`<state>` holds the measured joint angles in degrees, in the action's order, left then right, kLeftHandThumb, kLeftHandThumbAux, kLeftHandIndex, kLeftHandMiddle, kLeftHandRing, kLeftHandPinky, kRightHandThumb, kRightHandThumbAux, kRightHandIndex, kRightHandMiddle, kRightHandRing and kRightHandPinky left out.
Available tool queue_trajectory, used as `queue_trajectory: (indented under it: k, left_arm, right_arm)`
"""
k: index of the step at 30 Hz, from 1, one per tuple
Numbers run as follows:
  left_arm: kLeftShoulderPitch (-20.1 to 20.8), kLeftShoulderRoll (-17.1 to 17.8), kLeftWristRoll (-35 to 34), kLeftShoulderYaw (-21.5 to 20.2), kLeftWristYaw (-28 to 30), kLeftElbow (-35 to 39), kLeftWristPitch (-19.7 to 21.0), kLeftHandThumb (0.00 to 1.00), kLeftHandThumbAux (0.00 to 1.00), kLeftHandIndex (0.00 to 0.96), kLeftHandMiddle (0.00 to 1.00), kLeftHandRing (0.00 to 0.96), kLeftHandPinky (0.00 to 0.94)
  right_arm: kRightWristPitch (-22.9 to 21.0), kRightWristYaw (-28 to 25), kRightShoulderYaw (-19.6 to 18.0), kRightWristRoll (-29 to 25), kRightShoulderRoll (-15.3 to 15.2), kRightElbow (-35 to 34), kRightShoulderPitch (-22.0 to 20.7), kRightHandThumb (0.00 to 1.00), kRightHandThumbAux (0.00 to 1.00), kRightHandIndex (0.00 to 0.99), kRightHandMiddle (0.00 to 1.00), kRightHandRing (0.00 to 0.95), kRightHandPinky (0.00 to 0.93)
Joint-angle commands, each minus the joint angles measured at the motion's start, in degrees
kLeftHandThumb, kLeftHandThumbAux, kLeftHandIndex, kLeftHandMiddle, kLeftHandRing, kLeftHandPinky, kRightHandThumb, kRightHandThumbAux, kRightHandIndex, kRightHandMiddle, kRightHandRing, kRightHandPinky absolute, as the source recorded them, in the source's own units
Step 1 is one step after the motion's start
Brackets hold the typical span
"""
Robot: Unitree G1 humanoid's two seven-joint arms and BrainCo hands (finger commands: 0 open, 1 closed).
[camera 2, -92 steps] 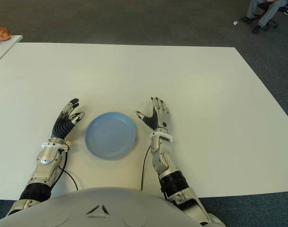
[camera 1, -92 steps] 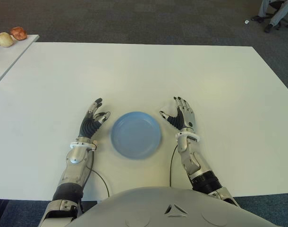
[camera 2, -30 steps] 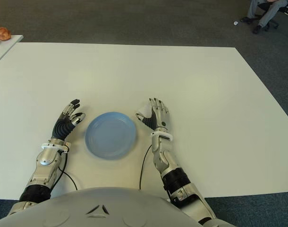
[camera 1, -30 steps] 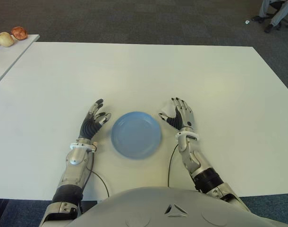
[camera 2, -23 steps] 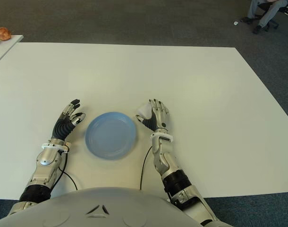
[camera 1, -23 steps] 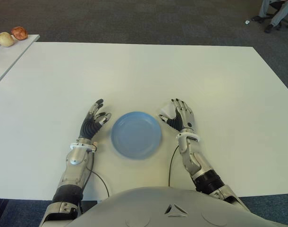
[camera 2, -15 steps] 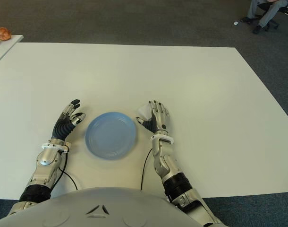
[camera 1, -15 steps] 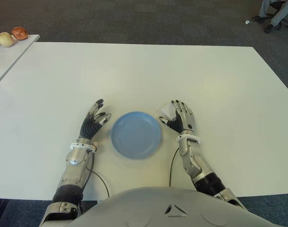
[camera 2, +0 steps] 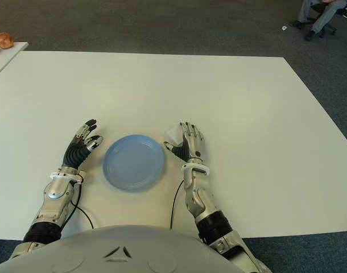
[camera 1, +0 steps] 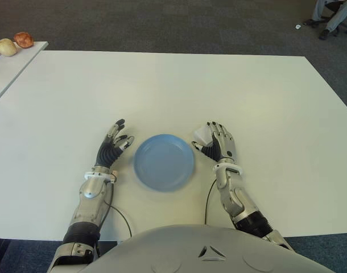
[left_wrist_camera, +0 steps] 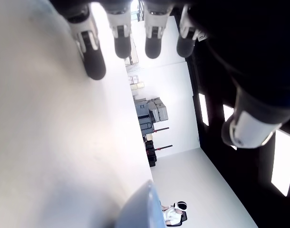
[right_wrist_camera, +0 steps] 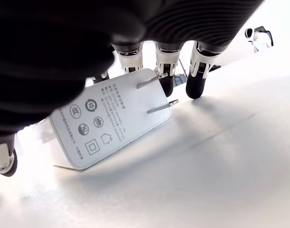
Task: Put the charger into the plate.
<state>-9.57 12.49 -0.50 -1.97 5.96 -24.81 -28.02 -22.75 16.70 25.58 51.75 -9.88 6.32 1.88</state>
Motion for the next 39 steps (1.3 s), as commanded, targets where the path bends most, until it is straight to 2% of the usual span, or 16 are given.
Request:
queue_trajectory:
  k: [1, 24, 39]
  left_arm:
    - [-2.4, -0.5, 0.2, 0.2, 1.1, -2.9, 3.2, 0.0, 0.582, 0.063, 0.071, 0.061, 0.082]
    - [-3.3, -0.3, 0.2, -0.2, 0.7, -1.4, 3.4, 0.0, 0.595, 0.069, 0.084, 0.079, 0.107]
    - [-3.7, -0.2, -0.4, -0.6, 1.5, -0.8, 3.1, 0.0, 0.605, 0.083, 0.097, 0.091, 0.119]
  right_arm:
    - [-1.2, -1.1, 0.1, -0.2, 0.0, 0.3, 1.5, 0.291, 0.398, 0.0, 0.024, 0.058, 0.146]
    - [-0.1, 0.2, -1.0, -1.9, 1.0, -0.2, 2.3, 0.303, 0.397, 0.0, 0.044, 0.087, 0.176]
    - [2.0, 3.0, -3.1, -4.5, 2.2, 2.7, 0.8, 0.348, 0.394, 0.0, 0.067, 0.102, 0.186]
